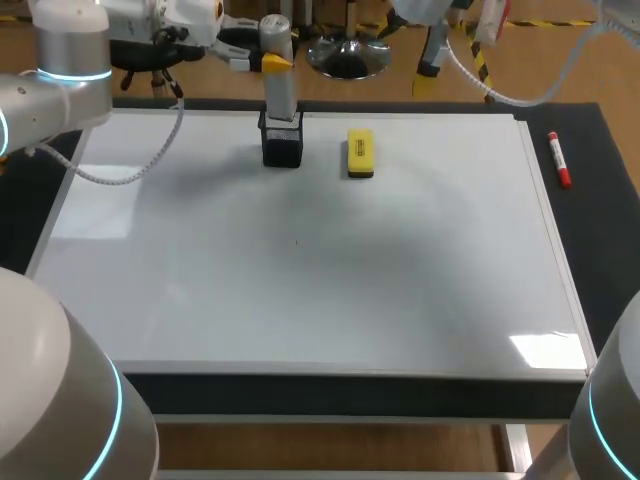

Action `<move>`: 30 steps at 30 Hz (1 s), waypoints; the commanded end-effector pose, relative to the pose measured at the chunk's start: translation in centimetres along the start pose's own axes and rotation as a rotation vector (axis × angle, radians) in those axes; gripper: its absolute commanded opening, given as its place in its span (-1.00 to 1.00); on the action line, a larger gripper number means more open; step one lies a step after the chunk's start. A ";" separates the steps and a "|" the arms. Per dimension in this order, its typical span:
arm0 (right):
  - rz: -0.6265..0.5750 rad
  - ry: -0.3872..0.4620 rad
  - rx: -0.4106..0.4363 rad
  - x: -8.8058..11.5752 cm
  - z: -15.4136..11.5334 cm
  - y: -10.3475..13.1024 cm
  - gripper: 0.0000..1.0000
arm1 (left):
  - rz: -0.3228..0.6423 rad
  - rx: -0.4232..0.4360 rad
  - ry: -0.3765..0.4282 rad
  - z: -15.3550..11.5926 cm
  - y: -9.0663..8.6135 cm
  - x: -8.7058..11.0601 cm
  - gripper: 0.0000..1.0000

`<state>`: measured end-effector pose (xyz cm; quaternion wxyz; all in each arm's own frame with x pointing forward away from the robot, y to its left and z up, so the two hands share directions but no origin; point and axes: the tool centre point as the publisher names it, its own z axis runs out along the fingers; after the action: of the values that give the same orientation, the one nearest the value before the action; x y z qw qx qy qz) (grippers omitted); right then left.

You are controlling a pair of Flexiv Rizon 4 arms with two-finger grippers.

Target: Pick up the inspection probe, press it on each red-marked spot on the whiteboard one by one, put down the probe, pick up the eraser, and wipe off all the red marks.

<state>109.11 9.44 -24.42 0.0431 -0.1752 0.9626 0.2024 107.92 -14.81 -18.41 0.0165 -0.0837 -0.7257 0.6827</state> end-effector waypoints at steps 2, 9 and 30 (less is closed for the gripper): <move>-0.001 0.006 0.004 -0.1 -0.2 0.0 1.00 | -0.008 0.014 -0.014 -0.1 0.7 -0.3 -1.00; -0.001 0.006 0.004 -0.1 -0.2 0.0 1.00 | -0.018 0.018 -0.034 -0.1 1.4 -0.6 -1.00; -0.001 0.006 0.004 -0.1 -0.2 0.0 1.00 | -0.039 0.020 -0.054 -0.1 3.0 -1.3 -1.00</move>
<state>109.11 9.44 -24.42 0.0431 -0.1752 0.9626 0.2023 109.31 -14.74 -21.14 0.0109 -0.0496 -0.7223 0.6897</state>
